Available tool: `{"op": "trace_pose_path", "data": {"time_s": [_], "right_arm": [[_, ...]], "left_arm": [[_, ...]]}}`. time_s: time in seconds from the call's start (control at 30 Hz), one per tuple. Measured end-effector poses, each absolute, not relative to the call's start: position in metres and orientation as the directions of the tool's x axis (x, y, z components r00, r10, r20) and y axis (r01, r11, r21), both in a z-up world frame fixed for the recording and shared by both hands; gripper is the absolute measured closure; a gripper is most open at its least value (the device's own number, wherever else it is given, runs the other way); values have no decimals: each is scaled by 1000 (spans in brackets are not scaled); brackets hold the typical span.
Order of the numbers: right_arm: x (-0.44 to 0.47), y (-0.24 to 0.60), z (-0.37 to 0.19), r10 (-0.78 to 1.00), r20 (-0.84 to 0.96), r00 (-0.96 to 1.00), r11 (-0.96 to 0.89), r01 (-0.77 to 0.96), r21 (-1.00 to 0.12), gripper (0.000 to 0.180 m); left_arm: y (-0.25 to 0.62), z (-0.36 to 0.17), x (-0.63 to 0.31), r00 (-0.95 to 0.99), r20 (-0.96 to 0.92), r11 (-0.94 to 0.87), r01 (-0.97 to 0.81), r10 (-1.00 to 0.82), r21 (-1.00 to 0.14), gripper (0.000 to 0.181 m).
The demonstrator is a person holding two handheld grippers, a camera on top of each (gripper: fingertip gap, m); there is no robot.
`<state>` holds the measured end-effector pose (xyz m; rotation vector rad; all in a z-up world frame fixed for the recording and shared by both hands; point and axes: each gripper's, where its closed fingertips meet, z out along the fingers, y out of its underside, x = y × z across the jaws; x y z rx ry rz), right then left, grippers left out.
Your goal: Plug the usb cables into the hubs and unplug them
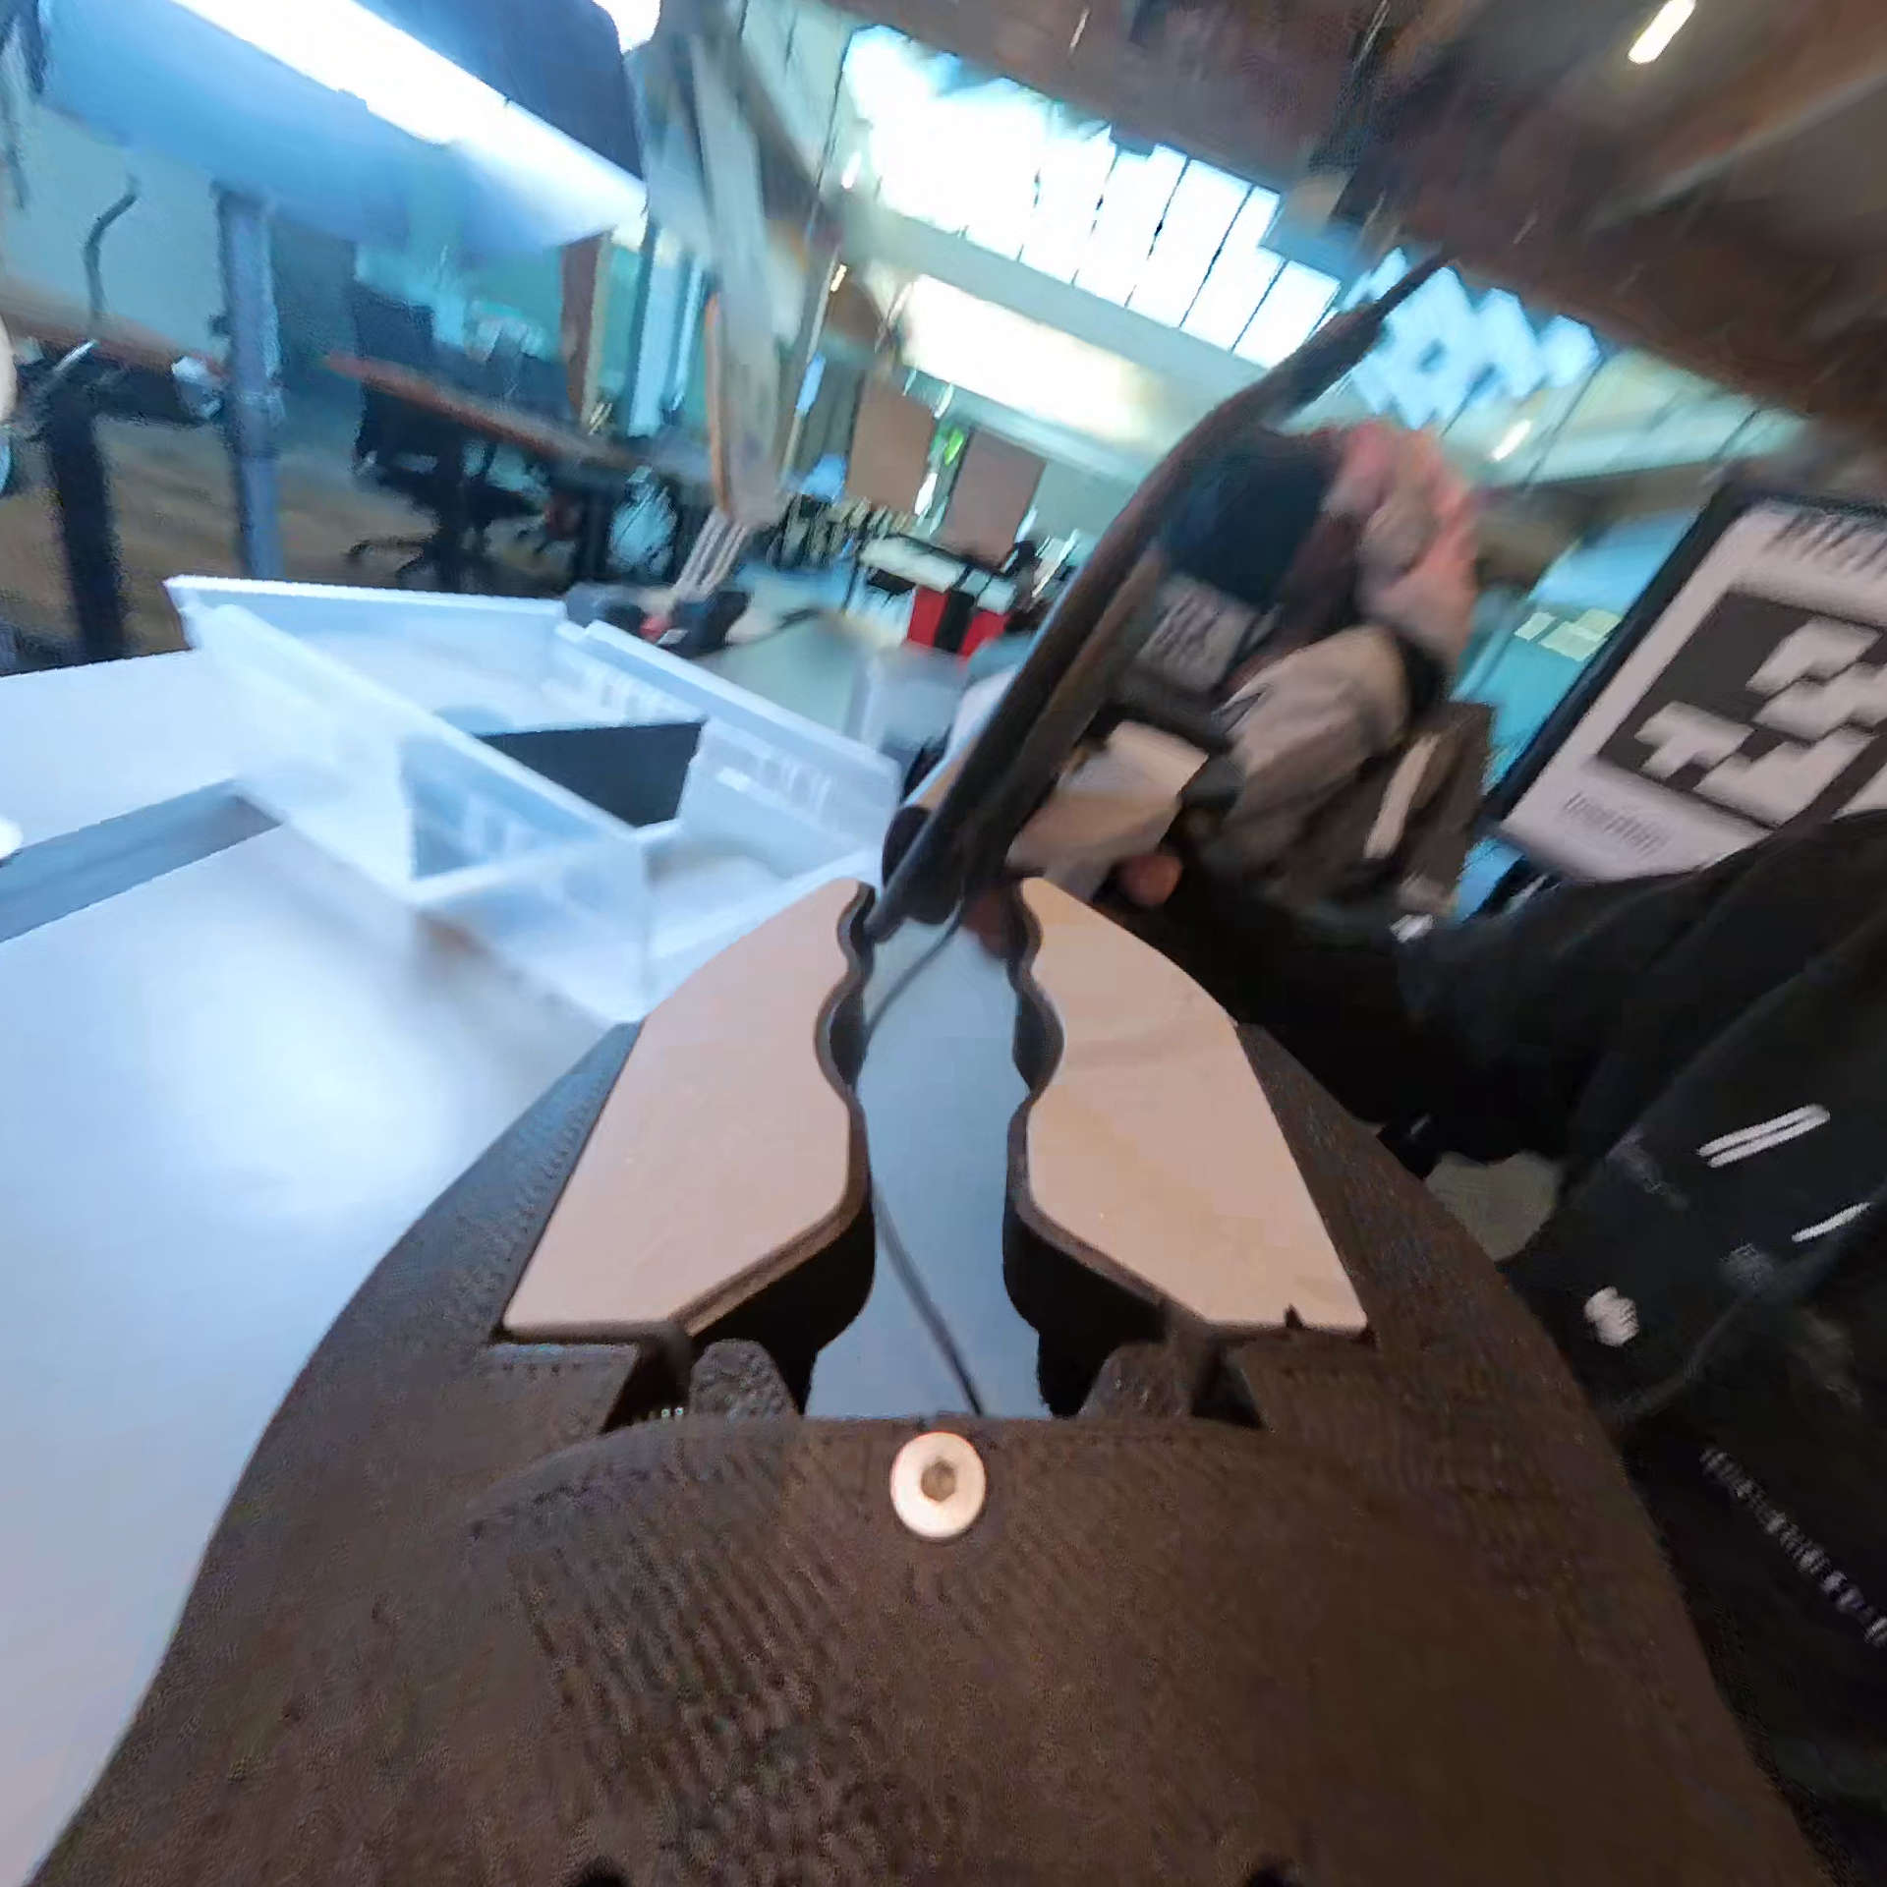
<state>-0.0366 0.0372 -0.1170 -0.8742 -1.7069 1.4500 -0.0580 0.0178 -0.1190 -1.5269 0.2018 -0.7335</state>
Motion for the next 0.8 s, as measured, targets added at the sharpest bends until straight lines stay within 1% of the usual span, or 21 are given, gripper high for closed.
{"op": "trace_pose_path", "data": {"time_s": [0.03,0.07,0.13,0.17,0.23,0.27,0.3,0.33,0.4,0.43,0.47,0.5,0.6,0.63,0.7,0.73,0.77,0.8], "right_arm": [[-35,46,-117,863,184,-470,245,72,-967,172],[-33,56,-119,856,290,-428,371,117,-921,172],[-31,79,-115,778,544,-313,610,172,-773,172],[-30,89,-113,706,658,-261,707,205,-677,172],[-33,101,-108,533,828,-174,837,250,-486,171],[-36,104,-106,448,886,-120,876,258,-408,171],[-40,104,-105,371,926,-68,904,257,-343,172],[-45,102,-104,296,955,-8,928,241,-285,172],[-51,96,-110,192,977,92,956,207,-207,172],[-54,94,-112,158,977,146,963,197,-185,171],[-55,94,-116,128,973,190,967,193,-165,171],[-57,95,-120,111,969,221,968,195,-155,171],[-65,94,-132,93,963,255,973,182,-142,171],[-67,91,-136,75,965,253,977,173,-121,171],[-71,80,-146,48,970,238,986,144,-84,171],[-73,74,-152,39,974,224,989,133,-71,171],[-75,68,-158,30,978,209,990,128,-58,171],[-77,64,-164,25,981,191,990,129,-50,171]], "left_arm": [[17,-124,-64,814,273,-144,232,-512,-962,152],[16,-126,-71,856,203,-160,143,-475,-977,148],[12,-126,-85,920,22,-167,-47,-391,-985,146],[10,-122,-89,934,-61,-164,-126,-352,-978,146],[5,-111,-86,926,-200,-152,-258,-321,-954,143],[3,-103,-84,921,-251,-133,-300,-298,-945,142],[1,-95,-82,921,-264,-113,-306,-285,-945,145],[-1,-89,-83,933,-236,-113,-274,-270,-955,149],[-5,-81,-86,952,-116,-109,-152,-282,-982,148],[-7,-77,-90,959,-13,-101,-44,-284,-994,151],[-7,-78,-97,955,113,-117,83,-275,-990,159],[-4,-86,-103,934,250,-166,212,-257,-963,164],[10,-125,-86,748,583,-353,478,-316,-804,150],[18,-136,-77,673,663,-390,542,-328,-744,145],[33,-154,-65,529,783,-441,647,-328,-622,130],[39,-156,-61,440,831,-450,700,-339,-554,129],[44,-159,-58,365,866,-465,736,-341,-493,138],[46,-166,-54,345,876,-485,734,-337,-475,156]]}}
